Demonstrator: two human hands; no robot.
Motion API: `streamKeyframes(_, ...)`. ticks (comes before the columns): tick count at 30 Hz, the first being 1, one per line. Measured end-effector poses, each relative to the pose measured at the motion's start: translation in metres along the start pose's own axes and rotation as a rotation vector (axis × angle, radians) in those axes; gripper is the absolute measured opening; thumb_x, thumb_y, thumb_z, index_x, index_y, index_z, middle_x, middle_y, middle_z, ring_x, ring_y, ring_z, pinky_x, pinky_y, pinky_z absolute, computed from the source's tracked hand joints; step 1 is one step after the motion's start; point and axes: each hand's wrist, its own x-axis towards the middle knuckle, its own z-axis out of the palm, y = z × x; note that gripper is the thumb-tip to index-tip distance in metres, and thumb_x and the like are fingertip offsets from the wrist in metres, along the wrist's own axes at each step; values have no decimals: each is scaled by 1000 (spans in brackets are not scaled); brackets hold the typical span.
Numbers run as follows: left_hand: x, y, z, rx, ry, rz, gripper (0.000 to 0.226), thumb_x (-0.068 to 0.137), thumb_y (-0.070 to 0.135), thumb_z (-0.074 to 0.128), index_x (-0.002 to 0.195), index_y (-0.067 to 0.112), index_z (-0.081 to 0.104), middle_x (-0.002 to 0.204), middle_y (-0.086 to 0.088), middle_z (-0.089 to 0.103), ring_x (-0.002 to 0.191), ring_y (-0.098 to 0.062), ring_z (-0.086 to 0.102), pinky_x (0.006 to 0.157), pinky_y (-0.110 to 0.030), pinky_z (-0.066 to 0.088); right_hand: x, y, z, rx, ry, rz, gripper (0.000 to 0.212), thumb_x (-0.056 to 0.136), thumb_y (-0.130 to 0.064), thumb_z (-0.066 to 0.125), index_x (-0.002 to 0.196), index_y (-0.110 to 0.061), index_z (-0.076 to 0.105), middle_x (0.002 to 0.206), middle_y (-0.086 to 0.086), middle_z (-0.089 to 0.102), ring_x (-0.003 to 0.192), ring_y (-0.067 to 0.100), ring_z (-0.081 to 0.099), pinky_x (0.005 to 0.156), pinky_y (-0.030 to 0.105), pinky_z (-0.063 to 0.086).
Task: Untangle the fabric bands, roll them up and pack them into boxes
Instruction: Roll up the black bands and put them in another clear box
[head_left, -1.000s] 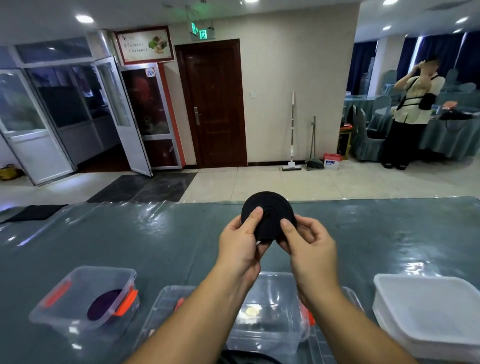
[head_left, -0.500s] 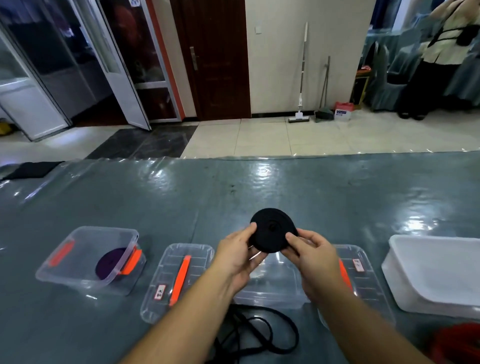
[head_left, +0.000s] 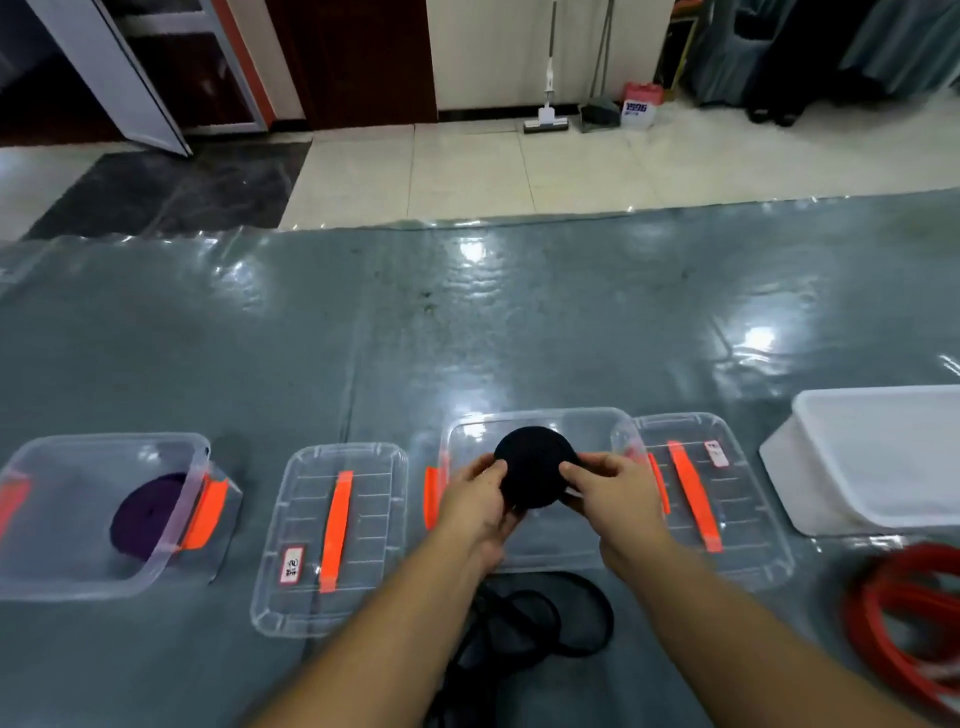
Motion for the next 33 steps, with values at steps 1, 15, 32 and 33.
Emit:
streamKeyframes(1, 7, -1, 1, 40, -3, -10, 14, 105, 13, 57, 112, 21, 65, 108, -11, 74, 98, -26, 72, 73, -36, 60, 8, 5, 0, -54, 12, 3, 15, 90, -1, 73, 105, -3, 73, 99, 12, 77, 92, 27, 76, 78, 37, 64)
streamKeyframes(15, 80, -24, 18, 800, 110, 29, 31, 94, 16, 59, 125, 20, 59, 119, -6, 68, 107, -29, 66, 93, -39, 57, 76, 39, 6, -630, 1, 65, 23, 84, -8, 76, 105, -16, 74, 99, 2, 74, 95, 22, 70, 88, 39, 59)
streamKeyframes(32, 115, -45, 23, 935, 203, 47, 8, 95, 15, 58, 102, 17, 53, 105, -10, 69, 90, -26, 62, 77, -29, 44, 115, 62, 11, -669, 18, 145, 24, 79, -7, 76, 100, -17, 80, 99, 4, 80, 97, 22, 74, 94, 43, 59)
streamKeyframes(33, 114, -45, 23, 924, 206, 55, 7, 95, 15, 58, 101, 17, 54, 104, -9, 68, 88, -25, 61, 76, -28, 43, 116, 63, 11, -668, 19, 145, 23, 79, -7, 76, 100, -17, 80, 100, 4, 80, 97, 22, 74, 95, 42, 58)
